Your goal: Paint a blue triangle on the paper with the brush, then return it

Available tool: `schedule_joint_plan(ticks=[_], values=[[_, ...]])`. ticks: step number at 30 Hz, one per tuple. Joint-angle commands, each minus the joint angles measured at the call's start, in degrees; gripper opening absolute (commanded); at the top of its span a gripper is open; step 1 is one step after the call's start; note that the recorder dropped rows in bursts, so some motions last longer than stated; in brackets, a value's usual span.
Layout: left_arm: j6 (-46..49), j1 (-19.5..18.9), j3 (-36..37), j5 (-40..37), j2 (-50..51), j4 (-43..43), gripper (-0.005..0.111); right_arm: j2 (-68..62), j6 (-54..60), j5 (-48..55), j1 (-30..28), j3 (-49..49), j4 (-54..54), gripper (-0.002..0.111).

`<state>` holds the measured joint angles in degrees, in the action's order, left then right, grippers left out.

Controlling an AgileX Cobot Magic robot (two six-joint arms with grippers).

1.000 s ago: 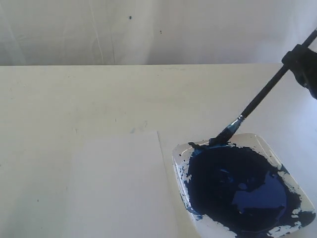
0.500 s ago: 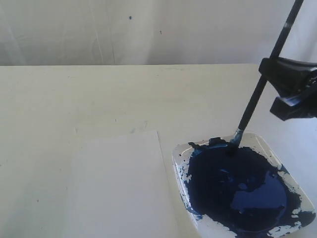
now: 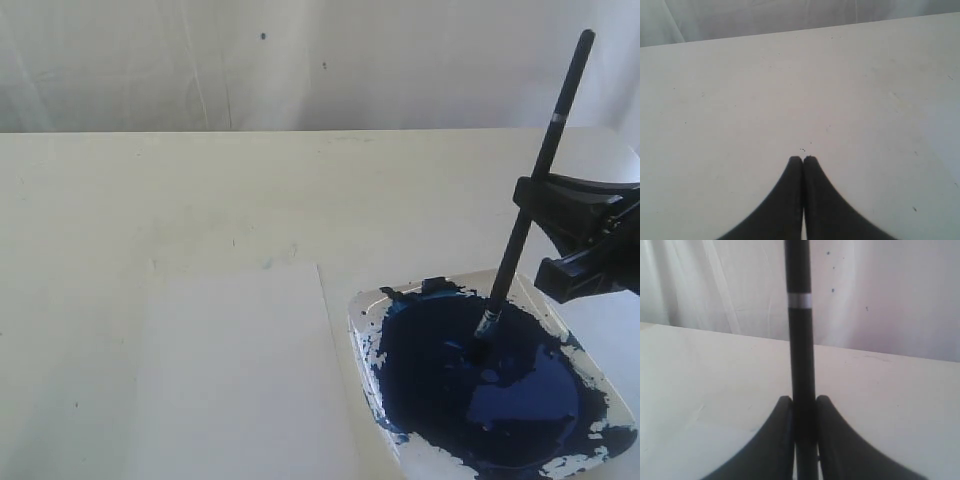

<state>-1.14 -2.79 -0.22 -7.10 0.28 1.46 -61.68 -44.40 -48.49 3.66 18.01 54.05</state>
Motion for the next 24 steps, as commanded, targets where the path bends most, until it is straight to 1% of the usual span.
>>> schedule_joint_plan(ticks=[1, 8, 24], values=[[-0.2, 0.3, 0.2, 0.1, -0.3, -0.3, 0.0, 0.3, 0.8, 2.4, -0.3, -0.4, 0.0, 0.0], [-0.2, 0.3, 0.2, 0.1, -0.3, -0.3, 0.0, 0.3, 0.8, 4.1, -0.3, -0.7, 0.7, 0.0], [-0.2, 0.3, 0.2, 0.1, -0.3, -0.3, 0.0, 0.3, 0.8, 4.3, -0.3, -0.7, 0.8, 0.0]])
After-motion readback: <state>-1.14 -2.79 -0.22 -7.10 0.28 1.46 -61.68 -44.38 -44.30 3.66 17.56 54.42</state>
